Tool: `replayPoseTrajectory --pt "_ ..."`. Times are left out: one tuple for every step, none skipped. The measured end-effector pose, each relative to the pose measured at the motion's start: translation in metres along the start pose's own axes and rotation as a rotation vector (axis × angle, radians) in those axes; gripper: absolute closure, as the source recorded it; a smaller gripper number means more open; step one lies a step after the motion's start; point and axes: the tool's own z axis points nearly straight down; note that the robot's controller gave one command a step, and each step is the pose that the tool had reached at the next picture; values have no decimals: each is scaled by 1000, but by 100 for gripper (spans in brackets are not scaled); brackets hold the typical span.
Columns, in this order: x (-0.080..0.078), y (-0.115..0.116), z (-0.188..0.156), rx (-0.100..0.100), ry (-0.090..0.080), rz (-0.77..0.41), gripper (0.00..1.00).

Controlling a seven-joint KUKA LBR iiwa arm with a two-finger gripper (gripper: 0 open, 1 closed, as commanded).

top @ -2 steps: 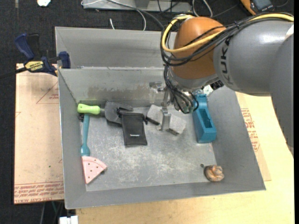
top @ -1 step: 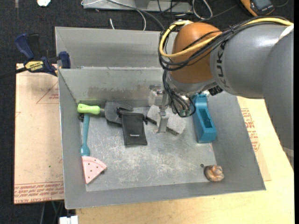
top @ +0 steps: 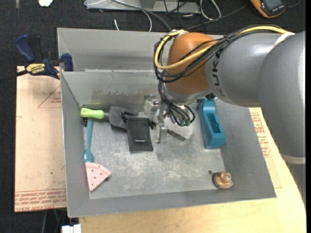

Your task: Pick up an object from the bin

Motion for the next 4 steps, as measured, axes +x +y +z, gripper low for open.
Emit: replayPoseTrajectory --pt "5 -3 -10 0 0 41 0" --pt "-12 12 33 -2 -4 233 0" --pt "-6 15 50 -2 3 222 0" --pt "-37 54 53 -2 -15 288 100"
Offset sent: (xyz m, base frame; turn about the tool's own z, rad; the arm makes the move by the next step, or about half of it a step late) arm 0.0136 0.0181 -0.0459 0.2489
